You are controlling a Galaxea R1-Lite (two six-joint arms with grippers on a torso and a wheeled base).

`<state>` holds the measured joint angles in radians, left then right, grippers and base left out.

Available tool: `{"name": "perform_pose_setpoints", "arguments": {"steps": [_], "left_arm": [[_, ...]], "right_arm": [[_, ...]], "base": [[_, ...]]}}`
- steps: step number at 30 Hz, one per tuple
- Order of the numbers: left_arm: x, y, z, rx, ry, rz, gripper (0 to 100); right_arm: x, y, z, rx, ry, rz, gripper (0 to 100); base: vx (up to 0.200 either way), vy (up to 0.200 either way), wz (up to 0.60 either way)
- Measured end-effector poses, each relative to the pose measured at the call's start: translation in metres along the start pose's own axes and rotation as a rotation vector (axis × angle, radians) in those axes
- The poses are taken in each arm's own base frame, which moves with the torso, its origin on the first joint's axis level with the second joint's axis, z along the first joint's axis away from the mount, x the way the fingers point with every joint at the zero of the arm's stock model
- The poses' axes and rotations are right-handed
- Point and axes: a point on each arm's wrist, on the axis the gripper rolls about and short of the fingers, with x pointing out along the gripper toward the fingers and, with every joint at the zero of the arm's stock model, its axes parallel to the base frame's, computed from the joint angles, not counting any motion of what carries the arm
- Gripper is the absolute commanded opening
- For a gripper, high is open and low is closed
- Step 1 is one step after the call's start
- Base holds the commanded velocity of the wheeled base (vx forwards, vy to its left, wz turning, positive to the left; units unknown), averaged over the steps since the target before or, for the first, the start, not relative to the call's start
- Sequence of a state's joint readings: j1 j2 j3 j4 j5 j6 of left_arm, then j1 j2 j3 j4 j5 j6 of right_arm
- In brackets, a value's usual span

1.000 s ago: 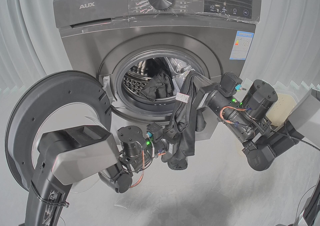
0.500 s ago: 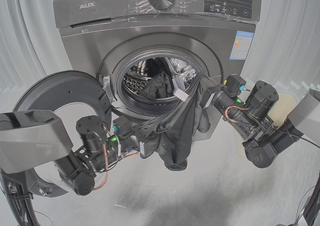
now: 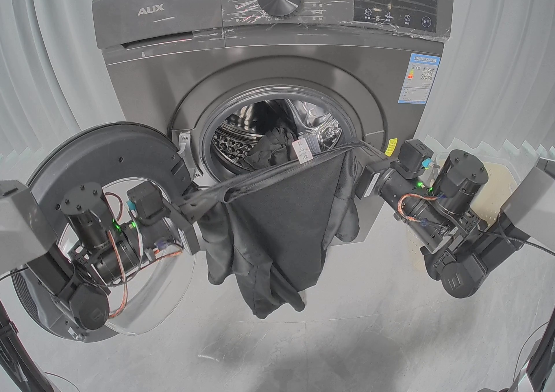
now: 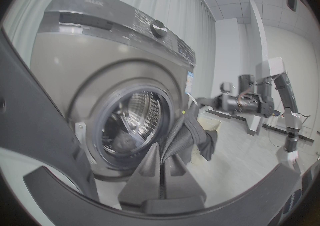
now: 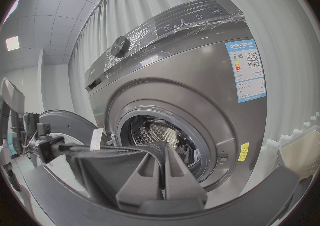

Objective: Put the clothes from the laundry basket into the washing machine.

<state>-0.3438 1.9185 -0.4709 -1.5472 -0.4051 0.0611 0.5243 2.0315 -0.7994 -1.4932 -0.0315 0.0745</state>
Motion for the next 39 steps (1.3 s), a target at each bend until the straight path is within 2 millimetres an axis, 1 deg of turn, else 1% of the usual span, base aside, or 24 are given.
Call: {"name": "perform_pose_setpoints", "arguments": {"steps": [4, 7, 15, 16, 24, 26, 30, 33, 36, 39], "left_arm": [[0.008, 0.016, 0.016, 0.014, -0.073, 0.084, 0], [0.012, 0.023, 0.025, 0.009, -0.116, 0.132, 0], [0.014, 0.025, 0.031, 0.016, -0.140, 0.141, 0], [0.014, 0.025, 0.031, 0.016, -0.141, 0.140, 0], [0.018, 0.020, 0.035, 0.018, -0.159, 0.125, 0], [0.019, 0.018, 0.036, 0.018, -0.162, 0.120, 0], [0.022, 0.013, 0.037, 0.014, -0.167, 0.111, 0], [0.029, 0.008, 0.040, 0.014, -0.186, 0.102, 0], [0.037, 0.004, 0.044, 0.016, -0.209, 0.097, 0], [0.042, 0.002, 0.046, 0.016, -0.220, 0.092, 0]], "right_arm": [[-0.008, 0.002, 0.001, 0.002, 0.013, 0.019, 0], [-0.013, 0.004, 0.003, 0.003, 0.019, 0.029, 0], [-0.017, 0.004, 0.009, 0.003, 0.012, 0.034, 0], [-0.018, 0.004, 0.009, 0.003, 0.011, 0.032, 100], [-0.026, 0.007, 0.002, 0.006, 0.054, 0.046, 100], [-0.033, 0.008, -0.004, 0.003, 0.092, 0.062, 100], [-0.057, 0.009, -0.024, -0.004, 0.216, 0.108, 100], [-0.072, 0.010, -0.035, -0.005, 0.292, 0.151, 100], [-0.078, 0.013, -0.041, -0.005, 0.330, 0.169, 100], [-0.077, 0.014, -0.049, -0.007, 0.349, 0.167, 100]], "base": [[0.000, 0.000, 0.00], [0.000, 0.000, 0.00], [0.000, 0.000, 0.00], [0.000, 0.000, 0.00], [0.000, 0.000, 0.00], [0.000, 0.000, 0.00], [0.000, 0.000, 0.00], [0.000, 0.000, 0.00], [0.000, 0.000, 0.00], [0.000, 0.000, 0.00]]}}
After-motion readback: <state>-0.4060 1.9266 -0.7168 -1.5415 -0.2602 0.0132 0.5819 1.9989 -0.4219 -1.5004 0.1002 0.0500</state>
